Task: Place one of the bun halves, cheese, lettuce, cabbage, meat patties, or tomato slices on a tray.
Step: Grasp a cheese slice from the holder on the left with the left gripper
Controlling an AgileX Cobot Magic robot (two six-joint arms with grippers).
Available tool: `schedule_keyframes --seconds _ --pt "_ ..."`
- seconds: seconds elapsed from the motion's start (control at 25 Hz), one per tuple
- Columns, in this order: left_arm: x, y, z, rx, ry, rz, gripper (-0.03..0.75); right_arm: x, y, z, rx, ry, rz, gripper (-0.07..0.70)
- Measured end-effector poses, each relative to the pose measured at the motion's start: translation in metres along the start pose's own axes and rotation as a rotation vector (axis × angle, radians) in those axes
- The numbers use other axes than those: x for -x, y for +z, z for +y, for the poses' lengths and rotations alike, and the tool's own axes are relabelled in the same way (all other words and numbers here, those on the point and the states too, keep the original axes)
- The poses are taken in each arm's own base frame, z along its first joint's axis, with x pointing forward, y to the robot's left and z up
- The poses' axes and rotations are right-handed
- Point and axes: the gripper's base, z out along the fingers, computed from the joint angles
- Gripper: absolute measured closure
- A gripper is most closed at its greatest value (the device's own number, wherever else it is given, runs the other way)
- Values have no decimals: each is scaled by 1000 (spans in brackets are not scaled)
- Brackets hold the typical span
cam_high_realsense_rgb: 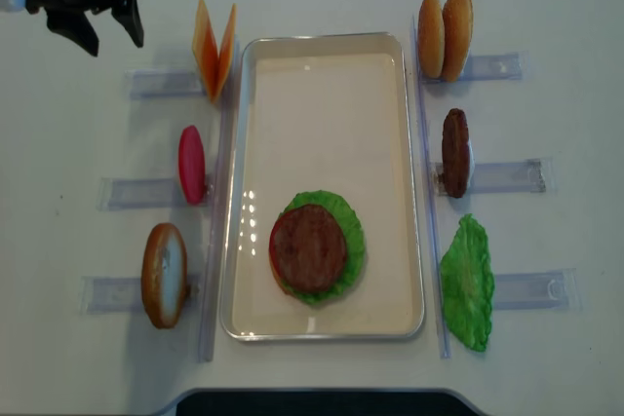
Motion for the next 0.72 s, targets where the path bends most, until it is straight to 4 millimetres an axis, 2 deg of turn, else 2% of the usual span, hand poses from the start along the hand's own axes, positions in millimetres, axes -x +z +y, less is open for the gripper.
schedule_keyframes --seconds 0.24,0.52,0.72 --pt "2 -14 -43 3 28 -63 177 0 0 0 0 0 0 144" --pt "-15 -18 -98 -17 92 -71 177 0 0 0 0 0 0 144" --pt "-25 -21 -121 -30 112 -72 177 0 0 0 0 0 0 144"
